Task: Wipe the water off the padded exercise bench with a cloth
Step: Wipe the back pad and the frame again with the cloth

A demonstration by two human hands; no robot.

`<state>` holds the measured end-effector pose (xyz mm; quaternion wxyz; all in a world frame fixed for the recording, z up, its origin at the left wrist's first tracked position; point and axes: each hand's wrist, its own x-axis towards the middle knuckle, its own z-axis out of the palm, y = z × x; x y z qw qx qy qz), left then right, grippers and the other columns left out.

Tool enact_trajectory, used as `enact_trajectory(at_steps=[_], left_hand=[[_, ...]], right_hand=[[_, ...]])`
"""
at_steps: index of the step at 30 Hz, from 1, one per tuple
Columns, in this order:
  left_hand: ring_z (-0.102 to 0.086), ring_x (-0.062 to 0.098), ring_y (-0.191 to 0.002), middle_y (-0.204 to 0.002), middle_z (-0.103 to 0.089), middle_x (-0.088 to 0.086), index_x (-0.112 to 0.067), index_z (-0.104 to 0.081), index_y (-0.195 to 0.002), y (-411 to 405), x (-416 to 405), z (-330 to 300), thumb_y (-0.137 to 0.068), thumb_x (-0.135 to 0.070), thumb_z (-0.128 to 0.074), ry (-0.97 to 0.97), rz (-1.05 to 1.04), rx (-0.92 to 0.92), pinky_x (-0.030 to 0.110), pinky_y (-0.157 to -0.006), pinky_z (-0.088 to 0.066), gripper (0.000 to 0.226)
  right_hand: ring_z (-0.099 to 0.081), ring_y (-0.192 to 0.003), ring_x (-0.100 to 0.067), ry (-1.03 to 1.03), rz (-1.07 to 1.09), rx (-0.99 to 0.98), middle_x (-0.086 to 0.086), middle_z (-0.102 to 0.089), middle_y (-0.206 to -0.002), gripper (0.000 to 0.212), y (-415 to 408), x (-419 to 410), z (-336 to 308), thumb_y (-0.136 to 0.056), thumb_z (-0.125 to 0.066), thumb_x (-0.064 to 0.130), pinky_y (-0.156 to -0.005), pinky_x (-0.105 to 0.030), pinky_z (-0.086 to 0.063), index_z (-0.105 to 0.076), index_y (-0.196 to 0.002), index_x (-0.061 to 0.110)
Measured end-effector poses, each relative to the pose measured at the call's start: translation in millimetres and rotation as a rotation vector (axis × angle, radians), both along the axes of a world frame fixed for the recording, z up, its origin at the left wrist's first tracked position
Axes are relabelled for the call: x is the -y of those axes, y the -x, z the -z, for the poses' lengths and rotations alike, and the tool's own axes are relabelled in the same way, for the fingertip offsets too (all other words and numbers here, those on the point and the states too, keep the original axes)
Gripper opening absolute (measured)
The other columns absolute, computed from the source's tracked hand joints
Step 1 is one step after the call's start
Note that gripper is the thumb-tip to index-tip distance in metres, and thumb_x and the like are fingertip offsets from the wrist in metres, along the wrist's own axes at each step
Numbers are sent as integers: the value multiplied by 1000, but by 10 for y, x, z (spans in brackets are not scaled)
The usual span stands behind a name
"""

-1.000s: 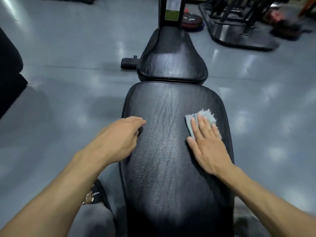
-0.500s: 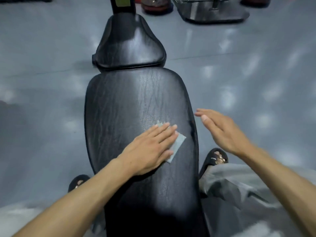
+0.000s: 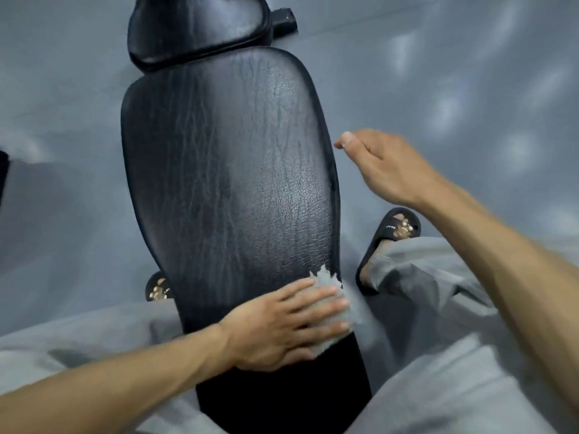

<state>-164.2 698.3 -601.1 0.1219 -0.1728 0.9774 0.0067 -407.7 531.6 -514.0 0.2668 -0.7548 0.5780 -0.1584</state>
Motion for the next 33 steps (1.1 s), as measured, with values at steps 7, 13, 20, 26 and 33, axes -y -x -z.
enact_trajectory(at_steps=[7, 13, 20, 26, 33], left_hand=[[2, 31, -159, -172, 2, 9, -20, -7, -165, 150, 1421, -238, -107, -49, -11, 199, -758, -137, 59, -125, -7, 65], [1, 26, -159, -172, -8, 3, -29, -18, -164, 344, 987, -105, -109, -53, -21, 120, -204, -69, 54, -127, -6, 60], [16, 27, -157, -172, 11, 3, -29, 1, -164, 392, 2103, -319, -102, -54, 0, 143, -831, -173, 56, -125, 5, 67], [9, 21, -159, -172, -3, -3, -38, -16, -162, 416, 2186, -322, -108, -53, -10, 119, -495, -118, 55, -126, 5, 57], [16, 21, -157, -172, 13, -3, -34, 3, -163, 109, 3391, -597, -109, -49, -9, 98, -1135, -291, 51, -125, 13, 57]], right_hand=[[-57, -113, -42, 13, 103, 29, -25, -66, -118, 60, 23, 47, -91, -112, -25, 41, -95, -48, -44, -61, -116, -7], [-55, -120, -39, -26, 177, 42, -19, -66, -124, 65, 28, 120, -178, -110, -19, 47, -100, -47, -41, -61, -121, -2], [-54, -123, -35, -37, 160, 26, -14, -65, -128, 64, -45, 327, -321, -109, -17, 49, -100, -42, -41, -61, -123, 5], [-54, -128, -24, -103, 220, 174, -6, -65, -132, 68, -170, 727, -522, -107, -17, 56, -108, -40, -38, -62, -128, 10], [-53, -133, -13, -108, 277, 389, 6, -63, -138, 69, -438, 1072, -633, -105, -16, 62, -118, -43, -34, -62, -136, 23]])
